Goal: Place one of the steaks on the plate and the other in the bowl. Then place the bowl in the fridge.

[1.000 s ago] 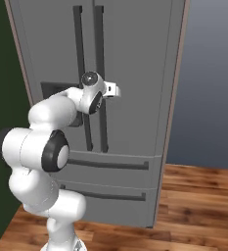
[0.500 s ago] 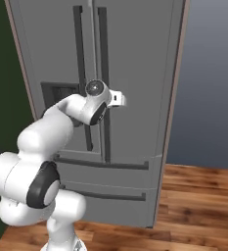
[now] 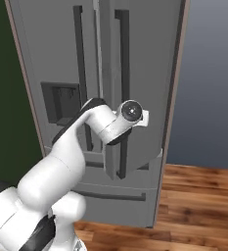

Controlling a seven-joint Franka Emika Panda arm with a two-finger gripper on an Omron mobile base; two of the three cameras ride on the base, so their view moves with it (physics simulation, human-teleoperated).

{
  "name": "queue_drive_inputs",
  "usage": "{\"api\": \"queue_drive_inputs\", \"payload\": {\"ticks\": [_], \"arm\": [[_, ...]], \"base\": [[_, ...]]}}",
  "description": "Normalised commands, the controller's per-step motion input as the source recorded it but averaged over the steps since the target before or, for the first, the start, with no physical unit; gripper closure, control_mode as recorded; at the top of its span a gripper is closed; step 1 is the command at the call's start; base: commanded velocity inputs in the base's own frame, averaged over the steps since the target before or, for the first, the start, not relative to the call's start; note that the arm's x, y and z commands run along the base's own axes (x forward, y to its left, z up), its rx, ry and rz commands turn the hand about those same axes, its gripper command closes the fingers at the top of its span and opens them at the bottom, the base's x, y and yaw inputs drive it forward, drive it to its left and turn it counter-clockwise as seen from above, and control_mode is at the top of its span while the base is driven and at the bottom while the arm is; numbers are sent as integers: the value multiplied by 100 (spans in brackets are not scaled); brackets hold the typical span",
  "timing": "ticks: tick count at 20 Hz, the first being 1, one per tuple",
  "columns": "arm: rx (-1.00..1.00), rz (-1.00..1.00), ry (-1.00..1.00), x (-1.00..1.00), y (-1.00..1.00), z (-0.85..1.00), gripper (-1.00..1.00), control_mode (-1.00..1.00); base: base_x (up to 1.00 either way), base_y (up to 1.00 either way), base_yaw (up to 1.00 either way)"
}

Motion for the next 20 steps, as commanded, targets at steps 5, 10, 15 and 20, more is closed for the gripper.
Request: {"api": "queue_drive_inputs", "payload": {"ticks": [5, 10, 15, 20], "arm": [[4, 2, 0, -24, -17, 0, 100, -100], [0, 0, 0, 0, 3, 0, -100, -100], [0, 0, 0, 0, 0, 0, -100, -100], [-7, -5, -2, -41, -29, 47, -100, -100]], "base": [[0, 0, 0], [0, 0, 0], [0, 0, 0], [0, 0, 0]]}}
